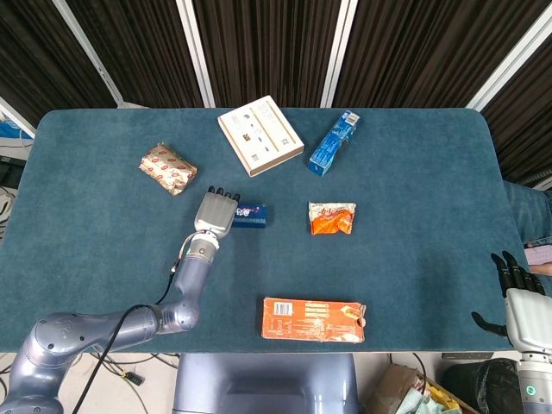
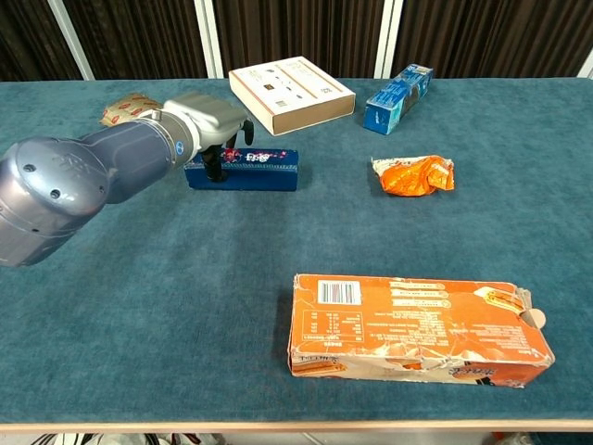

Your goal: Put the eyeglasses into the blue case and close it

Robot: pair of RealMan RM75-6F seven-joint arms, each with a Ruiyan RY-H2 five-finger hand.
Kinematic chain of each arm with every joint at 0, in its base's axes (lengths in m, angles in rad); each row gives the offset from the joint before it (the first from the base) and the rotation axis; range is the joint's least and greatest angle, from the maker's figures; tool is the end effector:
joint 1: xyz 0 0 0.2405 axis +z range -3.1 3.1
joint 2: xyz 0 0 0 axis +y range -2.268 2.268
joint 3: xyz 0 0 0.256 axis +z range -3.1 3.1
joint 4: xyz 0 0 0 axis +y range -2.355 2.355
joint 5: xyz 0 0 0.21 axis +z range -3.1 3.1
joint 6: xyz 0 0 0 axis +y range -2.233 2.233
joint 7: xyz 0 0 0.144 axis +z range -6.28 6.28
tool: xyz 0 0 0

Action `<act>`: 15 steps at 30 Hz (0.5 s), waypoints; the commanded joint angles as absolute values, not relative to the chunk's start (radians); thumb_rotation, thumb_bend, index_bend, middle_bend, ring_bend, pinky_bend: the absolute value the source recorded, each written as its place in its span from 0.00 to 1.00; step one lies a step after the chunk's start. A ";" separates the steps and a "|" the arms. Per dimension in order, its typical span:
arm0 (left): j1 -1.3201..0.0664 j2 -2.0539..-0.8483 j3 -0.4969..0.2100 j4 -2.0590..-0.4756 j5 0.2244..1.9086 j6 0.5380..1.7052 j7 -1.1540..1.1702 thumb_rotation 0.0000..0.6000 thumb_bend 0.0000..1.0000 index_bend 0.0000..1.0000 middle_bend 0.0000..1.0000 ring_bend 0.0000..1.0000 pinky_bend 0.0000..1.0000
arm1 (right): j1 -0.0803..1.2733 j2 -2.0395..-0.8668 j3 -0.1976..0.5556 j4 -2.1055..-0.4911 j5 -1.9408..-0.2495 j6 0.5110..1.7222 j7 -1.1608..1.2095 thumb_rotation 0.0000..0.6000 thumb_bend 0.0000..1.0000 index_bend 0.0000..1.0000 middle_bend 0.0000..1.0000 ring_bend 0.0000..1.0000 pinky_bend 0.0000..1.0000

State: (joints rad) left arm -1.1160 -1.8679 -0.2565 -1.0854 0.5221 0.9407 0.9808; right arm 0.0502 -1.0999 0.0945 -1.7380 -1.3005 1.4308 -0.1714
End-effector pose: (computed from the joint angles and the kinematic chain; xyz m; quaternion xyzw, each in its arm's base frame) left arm -0.0789 0.4127 -0.0844 -0.7713 -0.2776 -0.2110 0.5325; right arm -0.3185 -0.1750 0.1609 0.5478 -0.4318 0.3195 0.6414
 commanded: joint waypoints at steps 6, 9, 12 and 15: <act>-1.115 -1.869 -0.251 -1.082 0.525 0.943 0.986 1.00 0.37 0.22 0.34 0.20 0.22 | 0.051 -1.099 0.095 -1.740 -1.297 1.429 -0.173 1.00 0.25 0.06 0.04 0.15 0.16; -1.114 -1.863 -0.250 -1.094 0.511 0.947 1.000 1.00 0.36 0.16 0.23 0.11 0.17 | 0.051 -1.098 0.095 -1.740 -1.297 1.428 -0.174 1.00 0.25 0.06 0.04 0.15 0.16; -1.114 -1.847 -0.247 -1.128 0.512 0.965 1.017 1.00 0.34 0.07 0.08 0.01 0.09 | 0.051 -1.098 0.095 -1.739 -1.298 1.429 -0.174 1.00 0.25 0.06 0.04 0.15 0.16; -1.108 -1.828 -0.248 -1.172 0.535 0.988 1.007 1.00 0.33 0.04 0.03 0.00 0.07 | 0.052 -1.099 0.094 -1.739 -1.298 1.428 -0.175 1.00 0.25 0.06 0.04 0.15 0.16</act>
State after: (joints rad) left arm -1.1119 -1.8409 -0.2478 -1.1471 0.5206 0.9725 1.0119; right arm 0.0520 -1.0990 0.0944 -1.7387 -1.2985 1.4281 -0.1752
